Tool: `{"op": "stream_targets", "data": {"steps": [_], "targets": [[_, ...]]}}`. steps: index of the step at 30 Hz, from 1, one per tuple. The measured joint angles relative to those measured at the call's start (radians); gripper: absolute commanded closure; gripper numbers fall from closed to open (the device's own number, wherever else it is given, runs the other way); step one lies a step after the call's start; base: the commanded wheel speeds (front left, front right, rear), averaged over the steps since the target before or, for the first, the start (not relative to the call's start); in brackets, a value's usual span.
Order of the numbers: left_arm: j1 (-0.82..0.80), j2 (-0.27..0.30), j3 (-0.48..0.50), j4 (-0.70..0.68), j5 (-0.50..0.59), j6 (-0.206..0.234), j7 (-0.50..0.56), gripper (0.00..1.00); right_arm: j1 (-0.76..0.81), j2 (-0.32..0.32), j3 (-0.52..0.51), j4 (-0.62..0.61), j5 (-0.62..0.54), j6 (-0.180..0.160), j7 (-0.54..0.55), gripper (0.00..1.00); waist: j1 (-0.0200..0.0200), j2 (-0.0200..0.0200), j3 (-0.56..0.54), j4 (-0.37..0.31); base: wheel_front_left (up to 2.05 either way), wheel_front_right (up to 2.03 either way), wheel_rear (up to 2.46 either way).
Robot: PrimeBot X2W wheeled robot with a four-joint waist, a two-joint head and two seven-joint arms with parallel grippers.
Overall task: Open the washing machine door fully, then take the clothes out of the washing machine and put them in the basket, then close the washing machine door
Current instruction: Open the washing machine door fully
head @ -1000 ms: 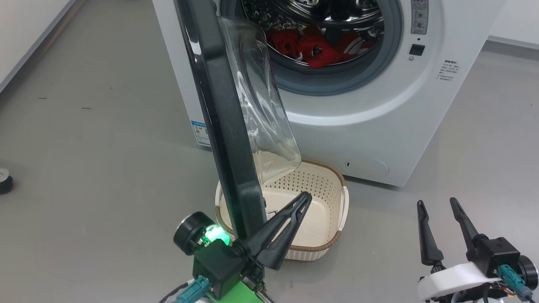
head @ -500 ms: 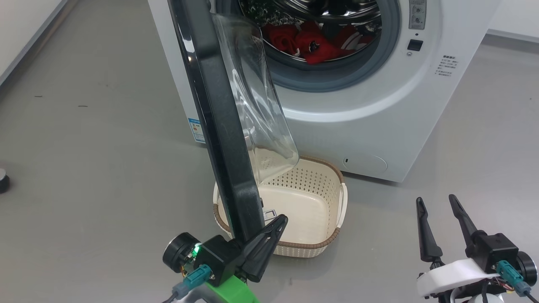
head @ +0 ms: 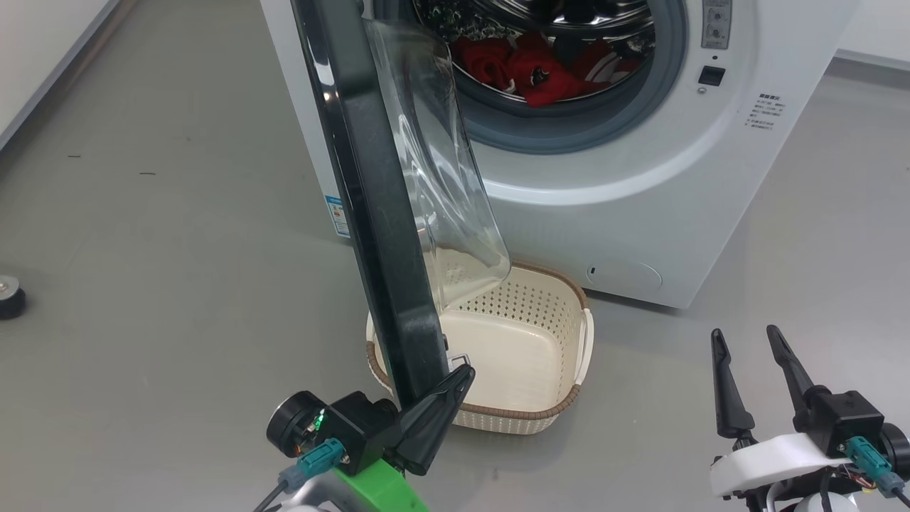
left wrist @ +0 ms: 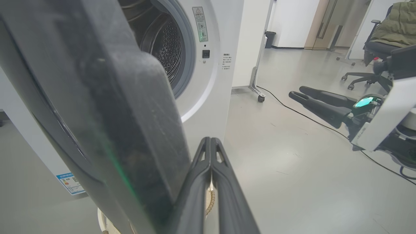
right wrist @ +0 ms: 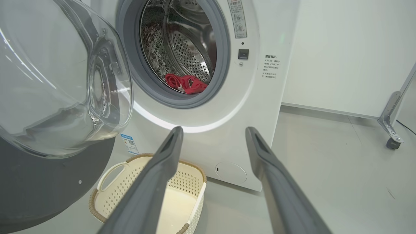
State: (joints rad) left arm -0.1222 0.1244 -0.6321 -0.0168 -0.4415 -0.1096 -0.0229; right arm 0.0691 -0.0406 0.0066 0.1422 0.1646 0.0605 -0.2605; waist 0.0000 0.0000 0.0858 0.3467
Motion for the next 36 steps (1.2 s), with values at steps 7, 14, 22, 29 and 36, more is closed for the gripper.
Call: {"op": "stream_targets", "data": {"steps": [7, 14, 22, 29, 36], "targets": [[0.001, -0.003, 0.005, 0.005, 0.000, 0.012, 0.000, 1.00, 0.000, 0.000, -0.007, 0.003, 0.000, 0.000, 0.000, 0.00, 0.0000, 0.0000, -0.001, 0.022, 0.00, 0.00, 0.00], [0.022, -0.004, 0.014, 0.006, -0.004, 0.034, -0.001, 1.00, 0.000, 0.000, -0.013, 0.004, -0.002, 0.003, 0.000, 0.00, 0.0000, 0.0000, -0.004, 0.047, 0.00, 0.00, 0.00], [0.045, -0.003, 0.022, 0.001, -0.006, 0.053, -0.007, 1.00, -0.001, 0.001, -0.026, 0.003, -0.009, 0.009, 0.000, 0.00, 0.0000, 0.0000, 0.006, 0.076, 0.00, 0.00, 0.00], [0.062, -0.002, 0.042, -0.001, -0.005, 0.079, -0.020, 1.00, -0.002, 0.001, -0.040, 0.000, -0.019, 0.009, 0.000, 0.00, 0.0000, 0.0000, 0.016, 0.108, 0.00, 0.00, 0.00], [0.063, 0.008, 0.062, -0.010, 0.003, 0.096, -0.032, 1.00, -0.005, 0.001, -0.058, 0.000, -0.019, 0.009, 0.000, 0.00, 0.0000, 0.0000, 0.020, 0.144, 0.00, 0.00, 0.00]]}}
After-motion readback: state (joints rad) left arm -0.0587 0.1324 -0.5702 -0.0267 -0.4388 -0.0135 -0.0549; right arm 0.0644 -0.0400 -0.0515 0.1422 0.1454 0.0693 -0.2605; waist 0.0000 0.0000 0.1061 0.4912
